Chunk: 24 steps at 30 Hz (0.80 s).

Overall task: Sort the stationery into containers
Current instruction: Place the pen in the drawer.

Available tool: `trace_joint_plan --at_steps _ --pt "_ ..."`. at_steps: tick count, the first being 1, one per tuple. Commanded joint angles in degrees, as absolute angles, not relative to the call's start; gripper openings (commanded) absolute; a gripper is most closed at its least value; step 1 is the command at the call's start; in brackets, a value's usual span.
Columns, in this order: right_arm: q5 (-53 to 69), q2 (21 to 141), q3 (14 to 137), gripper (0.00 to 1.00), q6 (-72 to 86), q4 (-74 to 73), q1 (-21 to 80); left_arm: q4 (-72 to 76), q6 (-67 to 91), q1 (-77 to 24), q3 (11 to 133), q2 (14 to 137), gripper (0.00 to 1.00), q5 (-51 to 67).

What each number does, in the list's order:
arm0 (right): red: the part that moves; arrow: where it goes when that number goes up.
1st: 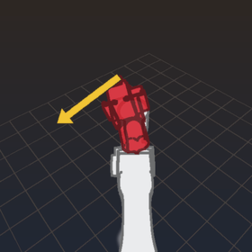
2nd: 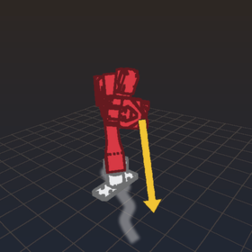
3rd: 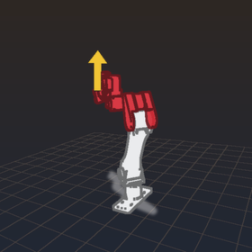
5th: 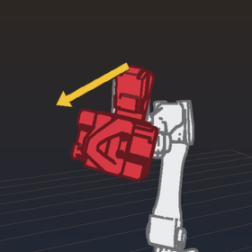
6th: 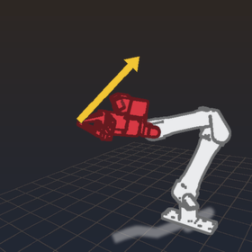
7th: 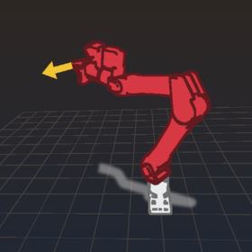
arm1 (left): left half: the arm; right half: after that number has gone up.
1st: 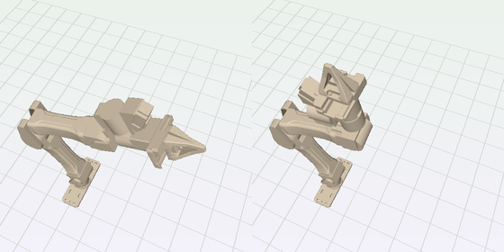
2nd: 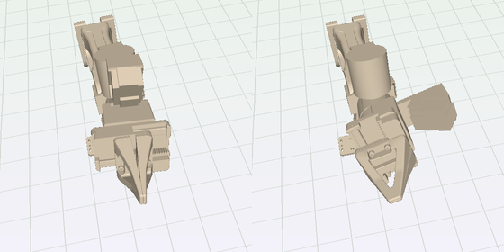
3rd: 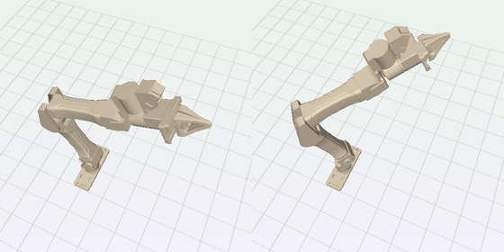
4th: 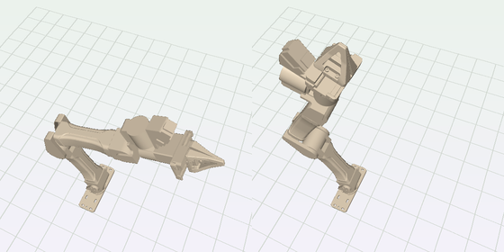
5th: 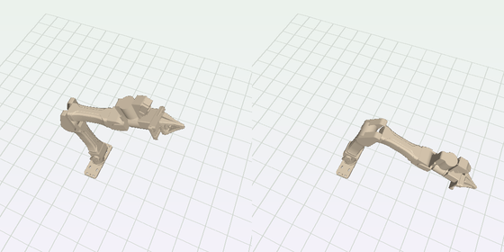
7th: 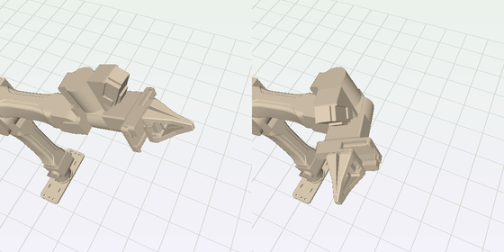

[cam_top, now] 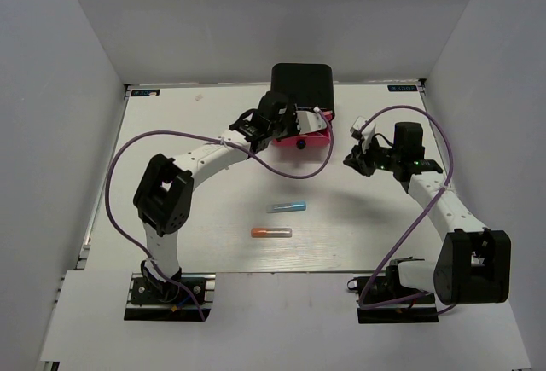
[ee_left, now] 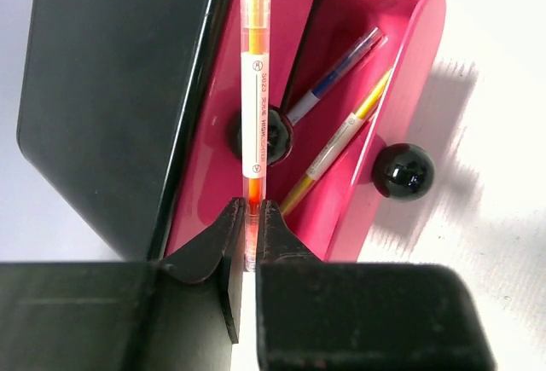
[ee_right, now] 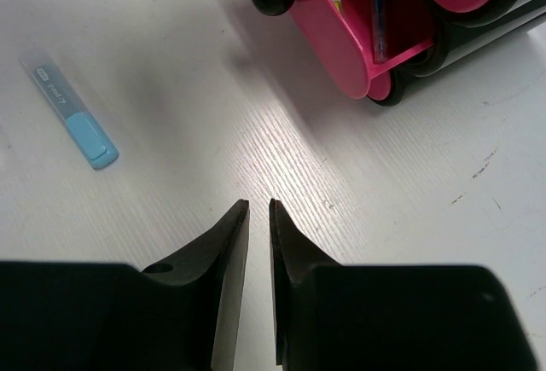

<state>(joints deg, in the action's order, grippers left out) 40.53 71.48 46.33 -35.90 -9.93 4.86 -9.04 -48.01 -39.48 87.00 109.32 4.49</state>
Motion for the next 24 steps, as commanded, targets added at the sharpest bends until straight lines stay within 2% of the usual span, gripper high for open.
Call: trace_joint_plan --at_steps 1,17,18,20,24 --pt "41.66 70.4 46.32 0.22 -34.98 -7.91 4.48 -9.32 -47.64 -39.46 86.31 107.05 0.0 5.19" --pt "41.66 70.4 46.23 0.22 -35.07 -8.17 4.39 -10.11 -48.16 -39.46 84.55 107.22 0.0 5.46" --pt "41.57 70.49 46.32 0.22 -35.16 -8.26 4.39 -10.11 -48.16 -39.46 84.55 107.23 0.01 5.45" --pt "41.57 70.49 46.23 0.22 -35.16 -8.35 4.4 -9.58 -48.16 -39.46 84.55 107.23 0.09 4.92" --pt "41.57 70.4 46.23 0.25 -35.24 -8.44 4.39 -9.06 -48.16 -39.46 84.55 107.23 0.15 4.92"
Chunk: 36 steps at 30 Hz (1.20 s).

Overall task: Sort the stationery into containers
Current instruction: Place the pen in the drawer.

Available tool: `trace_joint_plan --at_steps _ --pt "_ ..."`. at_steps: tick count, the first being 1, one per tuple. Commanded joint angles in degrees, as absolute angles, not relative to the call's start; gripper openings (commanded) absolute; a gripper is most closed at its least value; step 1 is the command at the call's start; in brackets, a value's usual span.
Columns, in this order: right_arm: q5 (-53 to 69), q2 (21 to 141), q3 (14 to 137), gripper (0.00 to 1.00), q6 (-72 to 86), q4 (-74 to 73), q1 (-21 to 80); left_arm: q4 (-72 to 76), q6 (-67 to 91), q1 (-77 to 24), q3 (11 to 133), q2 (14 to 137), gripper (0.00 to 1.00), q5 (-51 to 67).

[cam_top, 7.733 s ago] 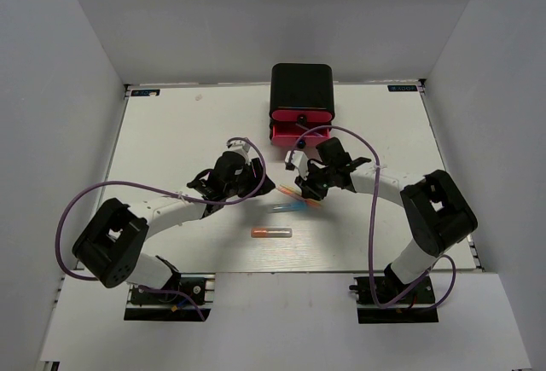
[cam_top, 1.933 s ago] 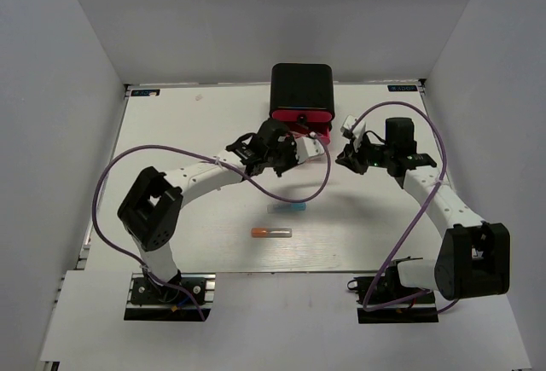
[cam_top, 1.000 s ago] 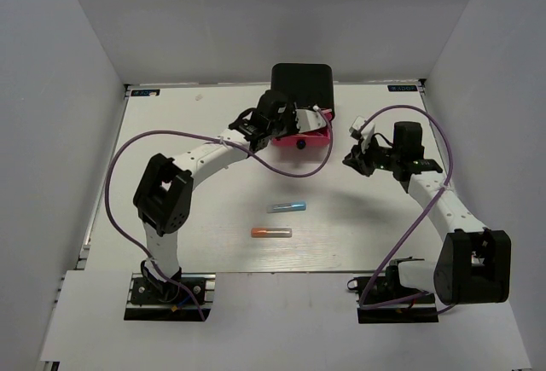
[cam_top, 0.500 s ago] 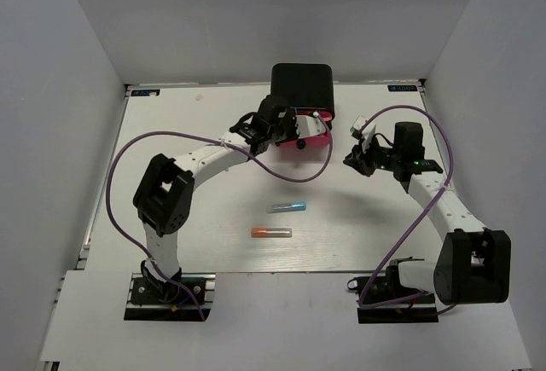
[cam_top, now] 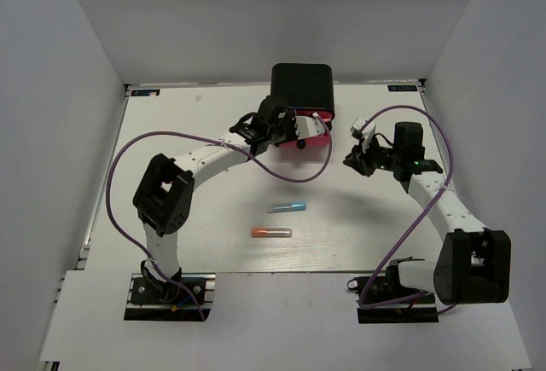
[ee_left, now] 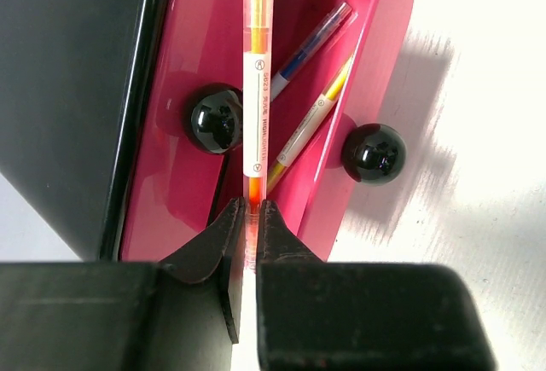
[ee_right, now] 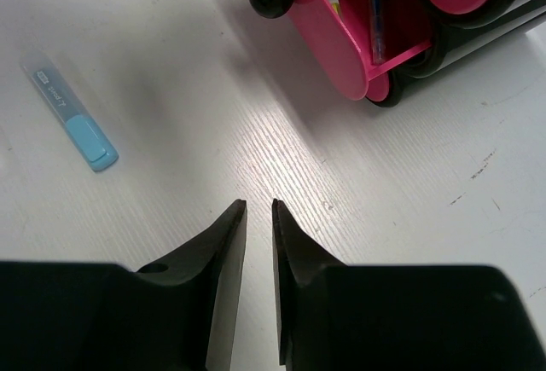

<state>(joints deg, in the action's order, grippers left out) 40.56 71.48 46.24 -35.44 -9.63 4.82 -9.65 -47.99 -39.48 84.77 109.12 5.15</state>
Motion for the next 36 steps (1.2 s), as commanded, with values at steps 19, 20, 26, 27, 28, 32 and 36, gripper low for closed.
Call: trace_joint_plan --at_steps 19,20,26,27,28,32,36 --pt "41.75 70.58 46.14 0.29 -36.12 -8.87 4.57 -4.75 -48.16 -40.52 82.35 105.48 0.48 3.34" --pt "41.84 70.66 46.14 0.29 -36.3 -8.7 4.48 -4.75 -48.16 -40.52 82.35 105.47 0.5 2.73" --pt "50.07 71.1 46.41 0.3 -46.03 -10.37 4.74 -2.64 -44.75 -40.52 82.97 100.74 0.55 0.97" --pt "50.53 71.71 46.49 0.3 -48.66 -10.28 4.75 -2.03 -44.04 -40.52 82.45 99.85 0.56 0.97" --pt "50.8 72.41 46.58 0.3 -49.47 -10.11 4.92 -2.02 -42.9 -40.52 82.44 98.8 0.56 0.36" --pt "51.41 77.94 51.48 0.26 -51.76 -10.19 4.83 -0.88 -38.07 -40.52 78.4 93.18 0.62 -1.66" --pt "54.58 81.04 54.58 0.2 -56.15 -12.49 5.45 -0.88 -26.77 -40.52 74.02 87.03 0.66 -3.69"
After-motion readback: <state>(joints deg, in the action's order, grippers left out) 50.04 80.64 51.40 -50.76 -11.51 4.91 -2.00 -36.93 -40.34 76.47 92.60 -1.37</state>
